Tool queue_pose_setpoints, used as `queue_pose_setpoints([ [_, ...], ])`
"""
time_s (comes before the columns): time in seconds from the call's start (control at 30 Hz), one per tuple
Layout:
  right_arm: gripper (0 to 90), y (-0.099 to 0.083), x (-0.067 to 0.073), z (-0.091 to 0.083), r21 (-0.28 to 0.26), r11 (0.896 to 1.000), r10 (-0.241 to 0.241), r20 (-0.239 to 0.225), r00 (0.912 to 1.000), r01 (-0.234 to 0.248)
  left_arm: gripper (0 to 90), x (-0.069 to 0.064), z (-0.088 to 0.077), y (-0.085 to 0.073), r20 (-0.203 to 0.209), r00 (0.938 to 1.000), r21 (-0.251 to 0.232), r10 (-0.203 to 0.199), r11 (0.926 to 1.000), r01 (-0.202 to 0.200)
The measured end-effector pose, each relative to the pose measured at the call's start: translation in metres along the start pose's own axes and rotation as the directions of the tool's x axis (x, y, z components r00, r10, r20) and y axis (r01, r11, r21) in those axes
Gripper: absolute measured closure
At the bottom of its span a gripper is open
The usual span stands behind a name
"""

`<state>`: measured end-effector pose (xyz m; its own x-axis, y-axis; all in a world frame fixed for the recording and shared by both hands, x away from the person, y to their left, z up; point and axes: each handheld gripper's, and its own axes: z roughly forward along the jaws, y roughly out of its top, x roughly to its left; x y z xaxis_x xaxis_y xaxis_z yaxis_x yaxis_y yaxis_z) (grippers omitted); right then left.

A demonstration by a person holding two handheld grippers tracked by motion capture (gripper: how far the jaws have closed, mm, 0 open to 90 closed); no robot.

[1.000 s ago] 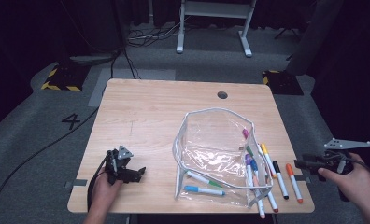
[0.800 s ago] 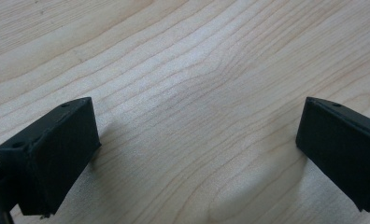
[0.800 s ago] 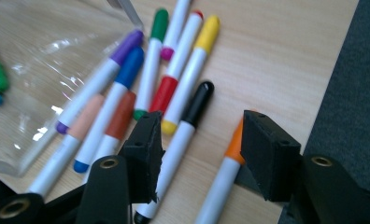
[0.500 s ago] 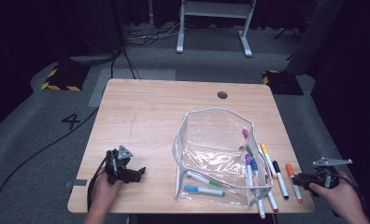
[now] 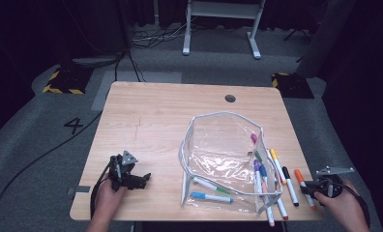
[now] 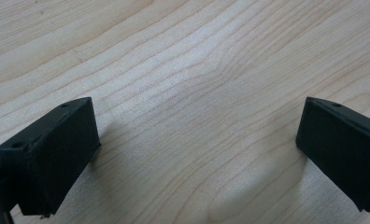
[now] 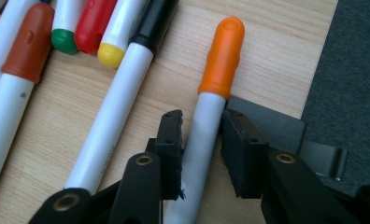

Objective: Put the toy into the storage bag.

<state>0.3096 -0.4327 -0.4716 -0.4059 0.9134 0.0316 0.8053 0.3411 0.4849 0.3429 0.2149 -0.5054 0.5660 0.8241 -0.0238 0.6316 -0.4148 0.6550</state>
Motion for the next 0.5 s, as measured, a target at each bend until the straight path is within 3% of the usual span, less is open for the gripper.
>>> queue_pose_setpoints([
  [0.17, 76.7, 0.0006, 0.0042, -0.0002, 0.009, 1.0, 0.024, 0.041, 0.9989, -0.025, 0.0, 0.0, 0.0, 0.0, 0.0, 1.0, 0.0, 0.0, 1.0, 0.0],
  [0.33, 77.2, 0.0021, 0.0045, 0.0001, 0.009, 0.997, 0.077, 0.062, 0.9951, -0.078, 0.0, 0.0, 0.0, 0.0, 0.0, 1.0, 0.0, 0.0, 1.0, 0.0],
  [0.5, 77.6, 0.0031, 0.0041, 0.0002, 0.007, 0.995, 0.101, 0.061, 0.993, -0.101, 0.0, 0.0, 0.0, 0.0, 0.0, 1.0, 0.0, 0.0, 1.0, 0.0],
])
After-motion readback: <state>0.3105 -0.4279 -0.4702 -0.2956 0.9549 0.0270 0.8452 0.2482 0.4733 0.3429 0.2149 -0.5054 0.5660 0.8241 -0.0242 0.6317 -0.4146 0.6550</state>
